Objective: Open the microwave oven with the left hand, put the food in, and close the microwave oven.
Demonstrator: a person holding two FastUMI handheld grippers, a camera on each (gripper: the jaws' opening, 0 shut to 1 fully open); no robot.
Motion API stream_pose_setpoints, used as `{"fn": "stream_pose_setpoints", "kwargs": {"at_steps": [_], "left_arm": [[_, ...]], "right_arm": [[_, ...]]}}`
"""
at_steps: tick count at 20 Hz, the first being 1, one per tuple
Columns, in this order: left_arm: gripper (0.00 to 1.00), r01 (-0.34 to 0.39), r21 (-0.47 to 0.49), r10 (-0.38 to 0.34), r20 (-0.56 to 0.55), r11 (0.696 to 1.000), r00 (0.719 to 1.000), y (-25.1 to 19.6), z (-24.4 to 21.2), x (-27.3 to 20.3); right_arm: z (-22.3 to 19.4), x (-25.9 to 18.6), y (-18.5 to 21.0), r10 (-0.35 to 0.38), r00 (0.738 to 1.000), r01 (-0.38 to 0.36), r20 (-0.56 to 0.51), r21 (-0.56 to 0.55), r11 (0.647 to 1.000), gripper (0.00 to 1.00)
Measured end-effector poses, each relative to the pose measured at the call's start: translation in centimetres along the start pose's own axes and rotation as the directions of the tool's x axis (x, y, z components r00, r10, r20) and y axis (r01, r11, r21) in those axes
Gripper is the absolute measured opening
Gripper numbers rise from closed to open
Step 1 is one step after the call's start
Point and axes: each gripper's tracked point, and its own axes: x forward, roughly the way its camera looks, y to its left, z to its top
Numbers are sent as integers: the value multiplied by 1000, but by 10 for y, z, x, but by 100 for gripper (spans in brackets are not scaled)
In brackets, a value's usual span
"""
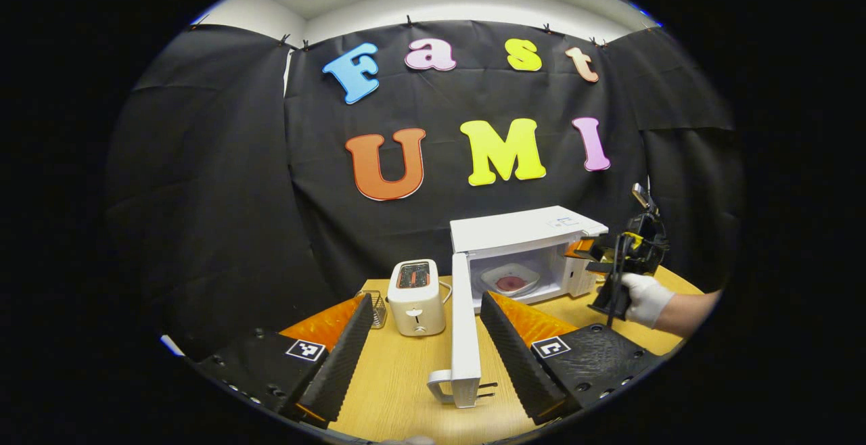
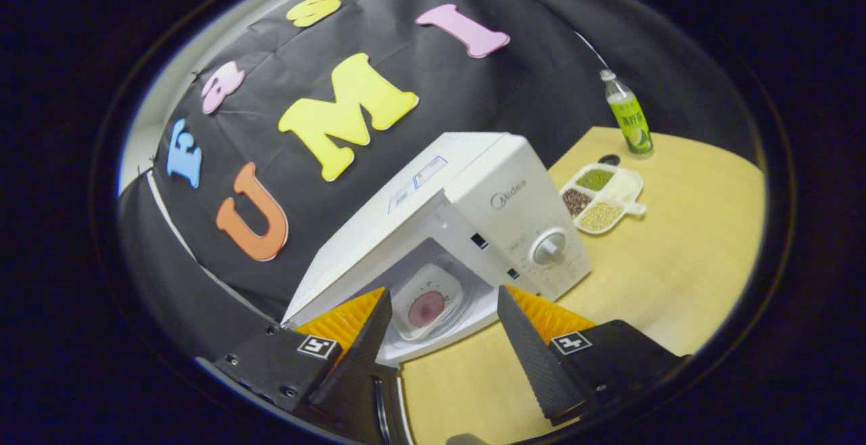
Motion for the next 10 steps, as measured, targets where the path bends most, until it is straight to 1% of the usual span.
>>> {"fn": "stream_pose_setpoints", "kwargs": {"at_steps": [4,7,10], "left_arm": [[96,-8,-17,8,13,1000,1000,-4,-1,0],[96,-14,-15,15,32,1000,999,-7,-1,-1],[96,-22,-17,23,46,1000,999,-8,-5,-1]], "right_arm": [[33,-59,-10,11,1000,-10,4,-179,984,100],[55,-101,-25,6,1000,-1,15,-291,957,100],[74,-139,-49,-20,999,32,34,-375,927,100]]}}
